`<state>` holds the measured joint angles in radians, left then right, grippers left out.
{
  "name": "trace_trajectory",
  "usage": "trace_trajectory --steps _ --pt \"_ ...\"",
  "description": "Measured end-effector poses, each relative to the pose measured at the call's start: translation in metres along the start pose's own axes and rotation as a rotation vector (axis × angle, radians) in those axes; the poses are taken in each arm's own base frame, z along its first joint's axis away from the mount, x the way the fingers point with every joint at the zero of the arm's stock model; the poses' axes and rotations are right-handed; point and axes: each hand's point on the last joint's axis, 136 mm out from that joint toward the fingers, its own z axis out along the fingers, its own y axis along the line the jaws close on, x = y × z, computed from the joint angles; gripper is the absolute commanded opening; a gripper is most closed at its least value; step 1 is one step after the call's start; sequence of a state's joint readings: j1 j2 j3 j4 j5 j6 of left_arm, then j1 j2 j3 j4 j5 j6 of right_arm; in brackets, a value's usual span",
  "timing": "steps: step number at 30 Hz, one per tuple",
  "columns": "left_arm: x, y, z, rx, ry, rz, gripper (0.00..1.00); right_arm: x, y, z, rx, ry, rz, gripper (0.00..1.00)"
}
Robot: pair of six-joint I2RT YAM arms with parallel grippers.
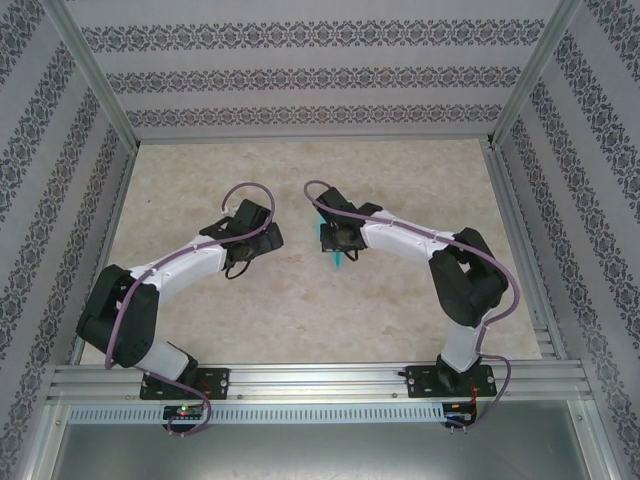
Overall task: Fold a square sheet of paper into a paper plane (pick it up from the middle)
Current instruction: Move the paper plane to the center of the table.
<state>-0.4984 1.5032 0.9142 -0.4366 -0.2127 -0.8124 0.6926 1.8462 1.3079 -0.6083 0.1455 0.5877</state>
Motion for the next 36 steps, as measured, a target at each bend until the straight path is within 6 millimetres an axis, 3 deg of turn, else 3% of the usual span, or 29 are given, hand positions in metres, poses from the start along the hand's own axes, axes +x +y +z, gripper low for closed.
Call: trace_trajectory --steps 4,12,23,27,31,33,36 --pt "0.004 0.008 0.0 -0.018 0.007 0.005 1.0 -0.022 0.005 0.019 0.014 -0.011 -0.01 0.1" --pt "0.011 0.018 0.001 -0.045 0.03 0.023 1.0 -0.036 0.004 0.06 0.05 0.023 -0.023 0.14" --pt "0.011 0.019 0.002 -0.048 0.033 0.026 1.0 -0.032 0.004 0.077 0.066 0.05 -0.025 0.17" --pt "0.009 0.02 0.002 -0.051 0.032 0.028 1.0 -0.032 0.005 0.075 0.07 0.058 -0.028 0.24" --pt "0.001 0.02 -0.003 -0.057 0.026 0.03 1.0 -0.038 0.007 0.063 0.069 0.051 -0.026 0.44" --pt "-0.01 0.018 -0.008 -0.051 0.004 0.024 1.0 -0.045 0.007 0.047 0.063 0.028 -0.014 0.52" --pt "-0.033 0.013 -0.023 -0.034 -0.057 0.013 1.0 -0.069 0.012 0.002 0.025 -0.062 -0.01 0.69"
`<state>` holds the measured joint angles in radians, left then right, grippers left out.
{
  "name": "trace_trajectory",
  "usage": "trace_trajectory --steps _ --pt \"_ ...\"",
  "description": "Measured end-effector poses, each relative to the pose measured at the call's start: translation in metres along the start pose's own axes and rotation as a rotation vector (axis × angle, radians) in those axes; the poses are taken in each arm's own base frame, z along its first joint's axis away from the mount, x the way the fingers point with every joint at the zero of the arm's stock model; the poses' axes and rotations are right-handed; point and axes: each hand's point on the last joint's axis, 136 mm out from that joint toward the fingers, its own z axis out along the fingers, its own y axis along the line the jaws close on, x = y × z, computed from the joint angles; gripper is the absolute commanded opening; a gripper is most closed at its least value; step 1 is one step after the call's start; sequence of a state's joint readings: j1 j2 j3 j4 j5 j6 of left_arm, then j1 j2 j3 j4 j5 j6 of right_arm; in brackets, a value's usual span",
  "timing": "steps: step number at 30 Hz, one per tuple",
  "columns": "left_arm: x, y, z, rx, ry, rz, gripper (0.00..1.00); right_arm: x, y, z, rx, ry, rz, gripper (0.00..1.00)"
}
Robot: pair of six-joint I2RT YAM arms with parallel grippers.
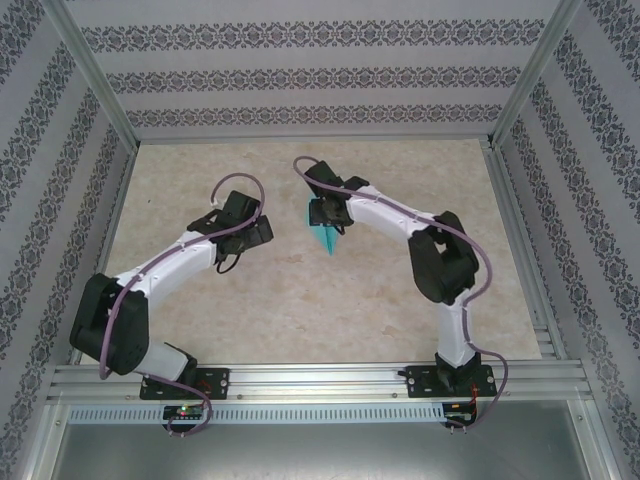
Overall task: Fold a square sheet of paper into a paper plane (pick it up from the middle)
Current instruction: Move the paper plane to the center of the table, then reset both arms
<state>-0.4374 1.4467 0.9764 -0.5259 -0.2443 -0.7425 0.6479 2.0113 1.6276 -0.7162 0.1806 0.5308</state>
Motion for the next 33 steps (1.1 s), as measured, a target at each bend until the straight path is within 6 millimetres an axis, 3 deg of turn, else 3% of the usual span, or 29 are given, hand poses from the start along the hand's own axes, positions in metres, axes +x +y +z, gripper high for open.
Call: trace_trajectory --steps 3,6,8,11,13,16,20,22,25,33 --pt "-0.027 0.003 -0.019 0.013 -0.085 -0.019 1.0 -0.031 -0.001 -0.062 -0.051 -0.146 0.004 0.79" --pt "-0.05 0.016 -0.036 0.005 -0.171 -0.027 1.0 -0.051 -0.02 -0.125 -0.079 -0.306 0.023 0.9" --pt "-0.064 0.028 -0.045 -0.011 -0.243 -0.024 1.0 -0.058 -0.052 -0.159 -0.058 -0.415 0.057 0.98" --pt "-0.073 0.053 -0.05 -0.075 -0.33 -0.018 1.0 -0.056 -0.12 -0.18 0.042 -0.539 0.131 0.98" --pt "-0.074 0.075 -0.046 -0.143 -0.379 -0.017 1.0 -0.046 -0.167 -0.177 0.134 -0.584 0.178 0.98" --pt "-0.065 0.113 -0.032 -0.259 -0.424 -0.026 1.0 -0.015 -0.232 -0.155 0.286 -0.595 0.221 0.98" --pt "-0.051 0.153 -0.015 -0.35 -0.424 -0.024 1.0 0.032 -0.282 -0.115 0.419 -0.564 0.216 0.98" --pt "-0.055 0.159 -0.011 -0.356 -0.442 -0.005 1.0 0.046 -0.299 -0.101 0.462 -0.538 0.22 0.98" --pt "-0.067 0.152 -0.009 -0.322 -0.498 0.053 1.0 0.047 -0.314 -0.089 0.502 -0.547 0.22 0.98" --pt "-0.072 0.133 0.013 -0.145 -0.573 0.2 1.0 0.025 -0.312 -0.066 0.473 -0.616 0.13 0.98"
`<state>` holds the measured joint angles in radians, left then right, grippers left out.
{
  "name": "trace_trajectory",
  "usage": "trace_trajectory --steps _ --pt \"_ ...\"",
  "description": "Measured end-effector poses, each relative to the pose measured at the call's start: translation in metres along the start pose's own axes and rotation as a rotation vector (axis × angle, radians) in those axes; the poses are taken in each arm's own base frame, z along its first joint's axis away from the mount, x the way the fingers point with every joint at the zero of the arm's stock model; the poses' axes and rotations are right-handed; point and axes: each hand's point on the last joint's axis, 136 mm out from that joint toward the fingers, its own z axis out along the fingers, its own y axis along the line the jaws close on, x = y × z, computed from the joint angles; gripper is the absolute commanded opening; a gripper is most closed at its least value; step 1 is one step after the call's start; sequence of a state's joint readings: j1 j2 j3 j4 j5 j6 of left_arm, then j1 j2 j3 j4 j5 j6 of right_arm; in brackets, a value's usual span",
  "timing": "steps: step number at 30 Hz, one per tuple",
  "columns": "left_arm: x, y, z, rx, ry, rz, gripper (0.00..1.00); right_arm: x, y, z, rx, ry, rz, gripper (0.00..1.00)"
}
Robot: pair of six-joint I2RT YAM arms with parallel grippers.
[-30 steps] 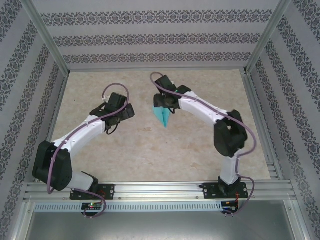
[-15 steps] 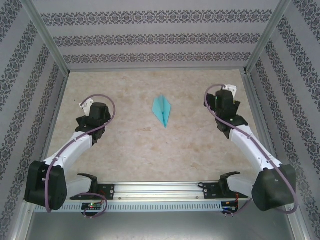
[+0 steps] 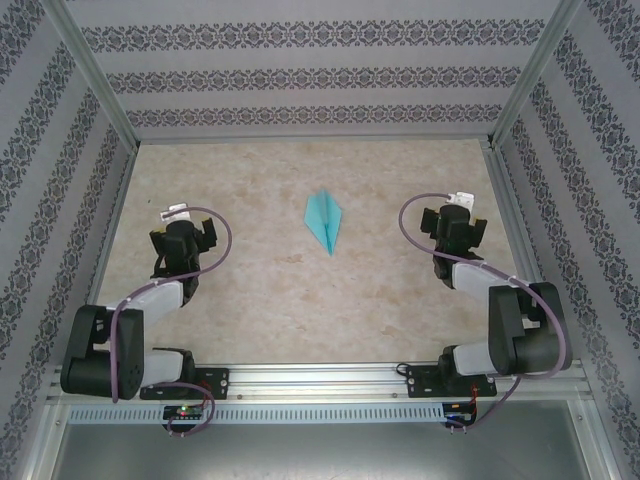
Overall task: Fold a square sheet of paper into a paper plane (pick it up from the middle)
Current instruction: Reset both arms
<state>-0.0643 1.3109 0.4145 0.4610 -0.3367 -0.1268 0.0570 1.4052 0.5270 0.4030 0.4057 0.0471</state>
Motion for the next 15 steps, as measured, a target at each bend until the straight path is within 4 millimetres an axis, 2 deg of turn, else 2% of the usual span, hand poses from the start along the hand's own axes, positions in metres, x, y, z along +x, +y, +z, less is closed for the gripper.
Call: trace_trajectory --steps 3,7,15 --pt "0.002 -0.015 0.008 0.083 -0.013 0.026 1.0 -0.008 0.009 0.003 -0.055 -0.059 0.01 0.98" --pt "0.004 -0.032 0.014 0.167 -0.036 0.052 1.0 -0.005 0.018 0.005 -0.123 -0.08 0.009 0.98" --pt "0.02 -0.049 0.024 0.249 -0.035 0.084 1.0 -0.006 0.023 0.002 -0.203 -0.146 0.022 0.98"
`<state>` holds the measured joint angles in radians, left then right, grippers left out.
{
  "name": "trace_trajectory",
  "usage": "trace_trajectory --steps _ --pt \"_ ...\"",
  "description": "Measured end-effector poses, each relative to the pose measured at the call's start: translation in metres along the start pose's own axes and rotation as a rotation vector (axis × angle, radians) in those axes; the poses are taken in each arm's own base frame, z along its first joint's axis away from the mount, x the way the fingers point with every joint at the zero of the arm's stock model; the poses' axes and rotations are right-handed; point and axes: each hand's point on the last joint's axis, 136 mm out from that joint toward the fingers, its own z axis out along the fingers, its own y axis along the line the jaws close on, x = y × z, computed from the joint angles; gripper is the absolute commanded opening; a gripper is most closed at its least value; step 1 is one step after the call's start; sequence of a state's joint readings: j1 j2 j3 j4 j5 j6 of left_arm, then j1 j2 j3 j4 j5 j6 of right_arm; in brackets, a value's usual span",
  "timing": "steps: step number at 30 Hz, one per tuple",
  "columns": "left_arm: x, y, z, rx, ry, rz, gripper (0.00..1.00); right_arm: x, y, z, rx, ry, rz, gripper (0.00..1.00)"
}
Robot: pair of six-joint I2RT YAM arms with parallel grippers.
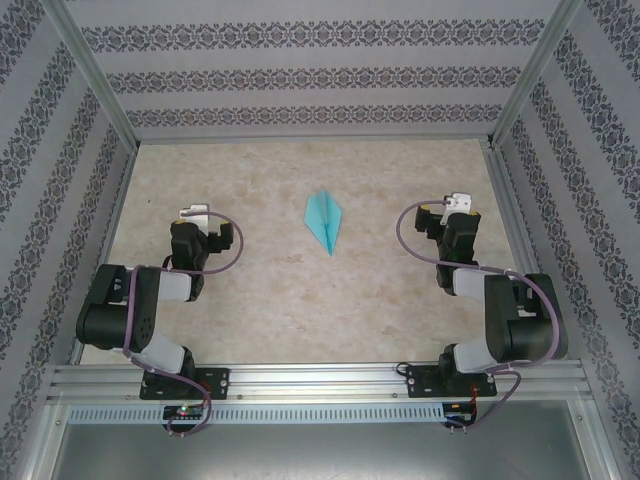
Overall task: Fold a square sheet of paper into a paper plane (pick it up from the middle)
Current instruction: Reset both arms
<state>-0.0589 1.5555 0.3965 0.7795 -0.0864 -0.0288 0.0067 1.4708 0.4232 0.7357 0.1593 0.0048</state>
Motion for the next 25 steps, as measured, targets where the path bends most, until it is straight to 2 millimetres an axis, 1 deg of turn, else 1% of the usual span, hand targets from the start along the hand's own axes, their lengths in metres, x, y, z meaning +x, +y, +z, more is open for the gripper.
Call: trace_trajectory --steps 4,9,13,25 --pt "-0.0026 -0.0006 -0.0002 0.004 -0.013 0.002 1.0 0.0092 0.0028 -0.0005 -0.019 0.001 0.0 0.98" --pt "-0.0036 -0.0001 -0.0003 0.0 -0.017 0.005 1.0 0.0042 0.004 -0.0004 -0.026 -0.021 0.003 0.98" --pt "-0.0052 -0.0039 0.0002 0.02 -0.02 0.025 1.0 0.0012 0.0042 -0.0005 -0.028 -0.033 0.005 0.98" --pt "-0.006 -0.0071 0.0003 0.039 -0.022 0.044 1.0 -0.0006 0.0042 -0.0005 -0.029 -0.04 0.006 0.98"
